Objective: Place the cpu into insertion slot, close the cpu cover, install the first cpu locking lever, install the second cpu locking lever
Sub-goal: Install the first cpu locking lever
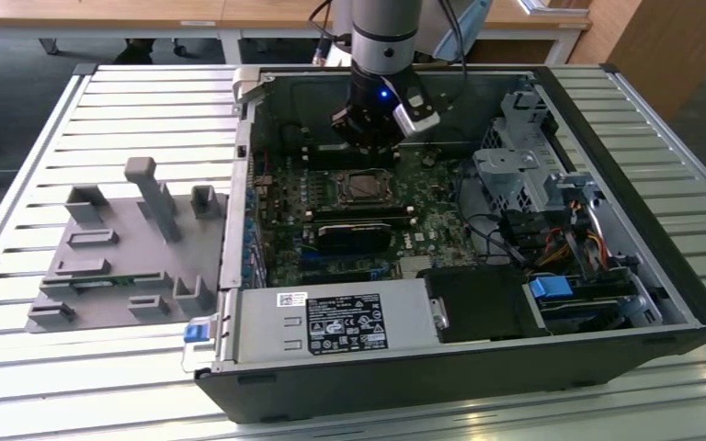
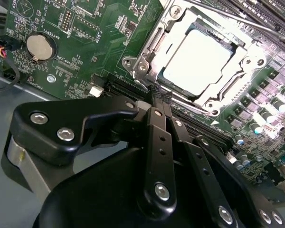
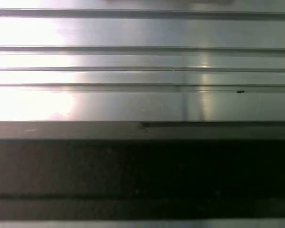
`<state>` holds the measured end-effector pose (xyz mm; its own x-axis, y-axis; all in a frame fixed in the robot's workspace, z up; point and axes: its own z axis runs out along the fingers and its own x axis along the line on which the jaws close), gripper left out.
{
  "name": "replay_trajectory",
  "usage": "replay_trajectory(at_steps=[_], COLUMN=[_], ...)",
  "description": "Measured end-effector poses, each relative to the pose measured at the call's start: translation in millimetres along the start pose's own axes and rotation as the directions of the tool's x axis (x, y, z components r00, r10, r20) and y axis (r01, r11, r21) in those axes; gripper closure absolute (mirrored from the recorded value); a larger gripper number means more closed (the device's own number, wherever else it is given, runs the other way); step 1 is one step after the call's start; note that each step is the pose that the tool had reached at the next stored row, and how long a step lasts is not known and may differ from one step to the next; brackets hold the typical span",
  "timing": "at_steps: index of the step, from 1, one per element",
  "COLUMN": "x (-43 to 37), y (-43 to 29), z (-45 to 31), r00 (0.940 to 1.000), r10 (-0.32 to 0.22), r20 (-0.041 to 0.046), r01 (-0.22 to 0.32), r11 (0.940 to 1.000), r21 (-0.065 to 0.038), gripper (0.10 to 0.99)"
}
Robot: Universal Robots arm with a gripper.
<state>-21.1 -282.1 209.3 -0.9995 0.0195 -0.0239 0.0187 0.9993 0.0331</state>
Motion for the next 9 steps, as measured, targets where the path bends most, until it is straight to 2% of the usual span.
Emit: replay_trajectory(at_steps=[9], x=[0.0], y=[-1.9], z=[0.0], r00=[1.0000], r10=[0.000], r20=[0.0001], r01=[0.000], r11=[1.0000], r21=[0.000], gripper=[0.965])
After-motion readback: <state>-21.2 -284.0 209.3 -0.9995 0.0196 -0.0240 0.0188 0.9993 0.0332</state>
